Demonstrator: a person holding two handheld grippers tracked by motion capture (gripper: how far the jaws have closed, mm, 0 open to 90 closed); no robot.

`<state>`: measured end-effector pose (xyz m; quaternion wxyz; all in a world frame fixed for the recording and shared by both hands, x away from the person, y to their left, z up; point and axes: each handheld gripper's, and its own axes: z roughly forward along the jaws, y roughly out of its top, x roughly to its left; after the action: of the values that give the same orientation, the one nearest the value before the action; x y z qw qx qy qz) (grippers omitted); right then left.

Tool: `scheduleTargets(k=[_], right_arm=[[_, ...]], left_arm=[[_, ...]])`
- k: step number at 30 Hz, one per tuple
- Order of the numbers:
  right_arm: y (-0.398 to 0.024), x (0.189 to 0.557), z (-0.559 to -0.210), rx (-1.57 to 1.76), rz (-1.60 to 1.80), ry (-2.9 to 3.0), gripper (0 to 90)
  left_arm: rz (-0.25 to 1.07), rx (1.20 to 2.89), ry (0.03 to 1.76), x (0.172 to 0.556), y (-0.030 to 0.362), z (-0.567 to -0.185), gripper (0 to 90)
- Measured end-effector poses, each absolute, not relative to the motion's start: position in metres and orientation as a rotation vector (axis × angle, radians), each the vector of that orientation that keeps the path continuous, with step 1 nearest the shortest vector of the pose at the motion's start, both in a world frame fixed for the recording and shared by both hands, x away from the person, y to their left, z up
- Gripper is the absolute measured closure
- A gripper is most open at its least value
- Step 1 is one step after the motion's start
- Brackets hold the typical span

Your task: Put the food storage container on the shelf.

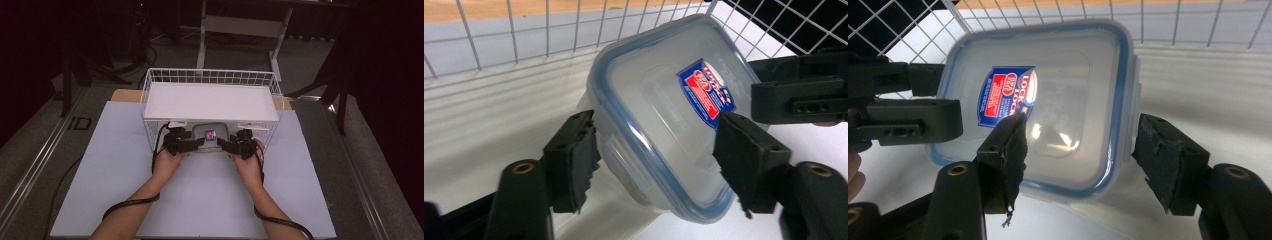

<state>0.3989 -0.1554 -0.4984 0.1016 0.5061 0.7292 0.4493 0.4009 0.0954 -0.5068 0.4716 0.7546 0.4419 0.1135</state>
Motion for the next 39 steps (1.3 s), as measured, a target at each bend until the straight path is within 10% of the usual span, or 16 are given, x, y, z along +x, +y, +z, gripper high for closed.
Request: scheduleTargets(k=[20,27,33,39], right_arm=[[-0.147,0.368,-0.496,1.334,1.35,2.177,40.1],[-0.138,0.362,-0.5,1.315,1.352,2.226,56.4],[-0.128,0.361,-0.511,1.306,1.211,2.306,89.8],[-0.117,0.36,-0.512,1.252,1.201,2.306,90.0]], left_arm=[[0.476,1.823,0.924,0.354,0.103,-0.506,15.3],[0.389,1.819,0.866,0.324,0.112,-0.504,6.4],[0.413,1.852,0.842,0.289,0.128,-0.502,2.9],[0.43,1.796,0.851,0.266,0.143,-0.513,2.9]])
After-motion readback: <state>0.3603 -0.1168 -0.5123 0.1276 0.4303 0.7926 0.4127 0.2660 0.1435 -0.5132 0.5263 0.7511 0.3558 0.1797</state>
